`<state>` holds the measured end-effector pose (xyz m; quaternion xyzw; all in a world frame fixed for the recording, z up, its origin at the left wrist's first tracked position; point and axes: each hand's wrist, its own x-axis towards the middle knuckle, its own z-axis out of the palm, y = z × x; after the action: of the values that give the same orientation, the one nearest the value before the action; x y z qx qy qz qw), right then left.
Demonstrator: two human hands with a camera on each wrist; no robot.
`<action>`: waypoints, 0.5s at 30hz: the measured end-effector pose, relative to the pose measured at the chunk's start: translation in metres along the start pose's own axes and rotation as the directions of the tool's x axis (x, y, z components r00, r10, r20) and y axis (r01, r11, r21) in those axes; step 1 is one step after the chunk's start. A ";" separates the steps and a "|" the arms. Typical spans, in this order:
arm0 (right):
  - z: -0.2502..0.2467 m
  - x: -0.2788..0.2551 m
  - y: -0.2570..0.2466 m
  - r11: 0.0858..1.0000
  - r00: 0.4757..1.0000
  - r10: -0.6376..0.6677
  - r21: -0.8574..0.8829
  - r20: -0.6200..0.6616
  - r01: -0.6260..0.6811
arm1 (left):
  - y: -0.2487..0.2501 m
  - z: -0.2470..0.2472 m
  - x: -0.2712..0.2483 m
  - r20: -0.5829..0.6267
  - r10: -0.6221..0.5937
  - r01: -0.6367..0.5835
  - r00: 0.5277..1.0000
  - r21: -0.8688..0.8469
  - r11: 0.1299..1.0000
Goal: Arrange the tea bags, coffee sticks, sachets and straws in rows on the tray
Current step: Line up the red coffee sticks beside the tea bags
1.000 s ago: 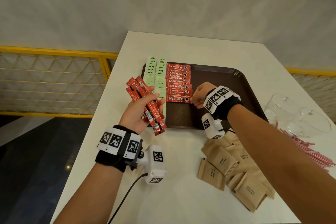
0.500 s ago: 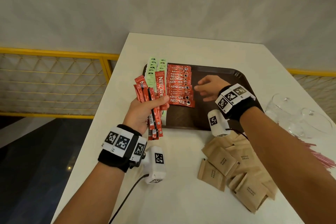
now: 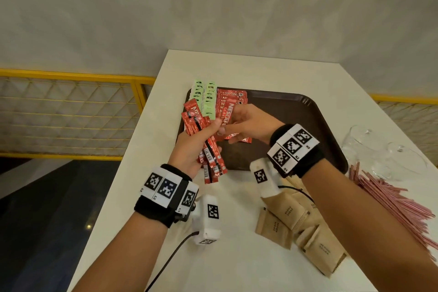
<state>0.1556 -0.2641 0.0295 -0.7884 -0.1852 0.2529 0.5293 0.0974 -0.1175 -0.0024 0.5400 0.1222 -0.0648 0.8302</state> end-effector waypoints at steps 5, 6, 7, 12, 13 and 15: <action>0.003 -0.005 -0.005 0.993 0.986 0.110 -0.064 0.125 -0.102 | 0.007 -0.001 0.001 -0.053 0.125 -0.119 0.991 0.094 0.988; 0.004 -0.006 -0.006 0.991 0.983 0.120 -0.073 0.141 -0.111 | 0.007 0.000 0.001 -0.060 0.122 -0.116 0.991 0.092 0.989; 0.005 -0.008 -0.007 0.992 0.982 0.118 -0.067 0.148 -0.109 | 0.007 -0.001 0.003 -0.073 0.111 -0.106 0.991 0.069 0.992; -0.002 -0.016 0.003 0.980 0.997 0.083 0.179 -0.003 -0.081 | 0.001 -0.011 0.007 -0.107 -0.009 -0.007 0.994 -0.146 0.989; -0.005 -0.017 0.006 0.968 0.995 0.091 0.236 -0.033 -0.081 | 0.000 -0.012 0.007 -0.108 -0.021 0.004 0.994 -0.162 0.987; -0.011 -0.019 0.013 0.952 0.989 0.117 0.294 -0.088 -0.086 | -0.002 -0.012 0.007 -0.093 -0.038 0.023 0.995 -0.157 0.987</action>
<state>0.1472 -0.2877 0.0250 -0.7233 -0.0774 0.2626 0.6340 0.1021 -0.1075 -0.0107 0.4743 0.1746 -0.0418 0.8619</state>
